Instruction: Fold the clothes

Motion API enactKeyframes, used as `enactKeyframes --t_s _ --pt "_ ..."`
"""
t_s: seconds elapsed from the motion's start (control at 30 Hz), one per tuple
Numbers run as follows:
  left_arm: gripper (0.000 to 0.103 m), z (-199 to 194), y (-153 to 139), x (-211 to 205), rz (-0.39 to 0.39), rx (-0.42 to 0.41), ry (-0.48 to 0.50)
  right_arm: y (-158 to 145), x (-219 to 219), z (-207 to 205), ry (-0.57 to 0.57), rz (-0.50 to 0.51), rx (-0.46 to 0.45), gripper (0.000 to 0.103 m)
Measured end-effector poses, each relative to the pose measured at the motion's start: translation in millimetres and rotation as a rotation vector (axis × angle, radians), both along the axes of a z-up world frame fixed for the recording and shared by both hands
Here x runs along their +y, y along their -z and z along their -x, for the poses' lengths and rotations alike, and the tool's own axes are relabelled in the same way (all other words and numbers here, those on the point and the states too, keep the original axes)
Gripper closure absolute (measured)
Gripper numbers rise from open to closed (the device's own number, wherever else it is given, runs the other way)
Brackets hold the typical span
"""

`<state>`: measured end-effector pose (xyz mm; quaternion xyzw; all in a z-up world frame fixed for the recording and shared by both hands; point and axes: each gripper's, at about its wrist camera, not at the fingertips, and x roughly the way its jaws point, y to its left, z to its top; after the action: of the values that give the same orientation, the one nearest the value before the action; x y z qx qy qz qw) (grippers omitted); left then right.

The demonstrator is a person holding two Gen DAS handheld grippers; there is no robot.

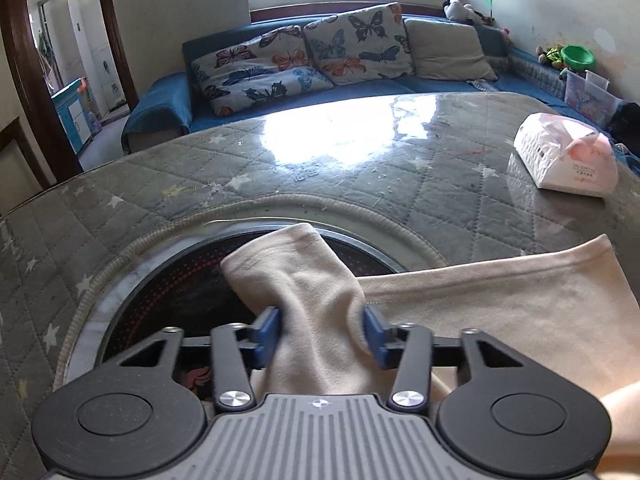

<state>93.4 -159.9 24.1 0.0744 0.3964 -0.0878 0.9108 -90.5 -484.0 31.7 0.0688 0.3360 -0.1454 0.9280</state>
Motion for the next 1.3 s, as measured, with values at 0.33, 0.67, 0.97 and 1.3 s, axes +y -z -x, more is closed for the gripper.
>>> enactKeyframes --t_s 0.33,0.67,0.97,1.3 --pt "0.1 26 -16 31 0.045 -0.026 -0.02 -19 32 -3 -0.131 -0.001 -0.049 0.066" --pt "0.099 67 -36 69 0.091 -0.036 -0.042 -22 80 -2 -0.425 -0.123 -0.016 0.061" --pt "0.046 87 -40 20 0.144 0.012 0.098 -14 142 13 -0.669 -0.112 0.049 0.056" --pt "0.032 101 -25 -41 0.057 0.046 0.235 1 160 18 -0.697 -0.008 0.103 0.088"
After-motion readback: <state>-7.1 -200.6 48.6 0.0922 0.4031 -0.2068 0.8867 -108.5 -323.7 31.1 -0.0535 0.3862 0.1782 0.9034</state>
